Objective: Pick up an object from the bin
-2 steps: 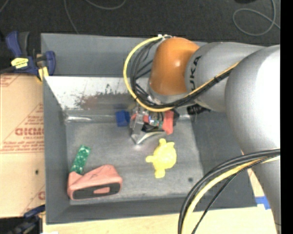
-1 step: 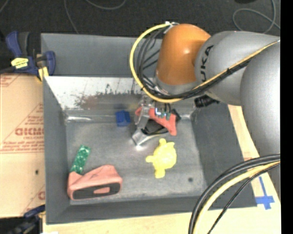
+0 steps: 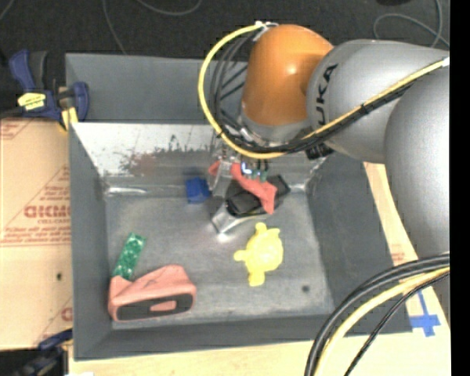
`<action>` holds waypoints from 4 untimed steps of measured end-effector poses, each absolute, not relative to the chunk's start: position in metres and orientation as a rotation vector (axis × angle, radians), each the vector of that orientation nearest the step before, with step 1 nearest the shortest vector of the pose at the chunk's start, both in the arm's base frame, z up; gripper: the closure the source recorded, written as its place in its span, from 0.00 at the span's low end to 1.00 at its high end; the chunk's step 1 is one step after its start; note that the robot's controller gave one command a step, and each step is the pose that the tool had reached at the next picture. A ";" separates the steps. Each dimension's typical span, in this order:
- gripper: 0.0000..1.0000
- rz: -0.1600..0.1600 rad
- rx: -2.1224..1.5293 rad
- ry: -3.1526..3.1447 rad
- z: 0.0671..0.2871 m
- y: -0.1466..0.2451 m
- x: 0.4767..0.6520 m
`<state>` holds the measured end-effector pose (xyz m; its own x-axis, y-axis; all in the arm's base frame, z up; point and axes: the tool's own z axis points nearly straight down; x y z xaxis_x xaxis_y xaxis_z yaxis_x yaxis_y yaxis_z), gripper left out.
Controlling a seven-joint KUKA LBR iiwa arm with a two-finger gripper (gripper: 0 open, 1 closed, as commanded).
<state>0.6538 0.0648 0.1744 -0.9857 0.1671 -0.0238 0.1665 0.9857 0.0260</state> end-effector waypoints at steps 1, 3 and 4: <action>1.00 0.037 0.250 3.122 0.151 0.073 0.651; 1.00 0.038 0.241 3.106 0.189 0.076 0.651; 1.00 0.037 0.223 3.109 0.173 0.054 0.613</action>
Offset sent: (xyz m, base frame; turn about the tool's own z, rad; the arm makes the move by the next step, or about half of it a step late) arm -0.0038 -0.0048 0.0391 -0.0034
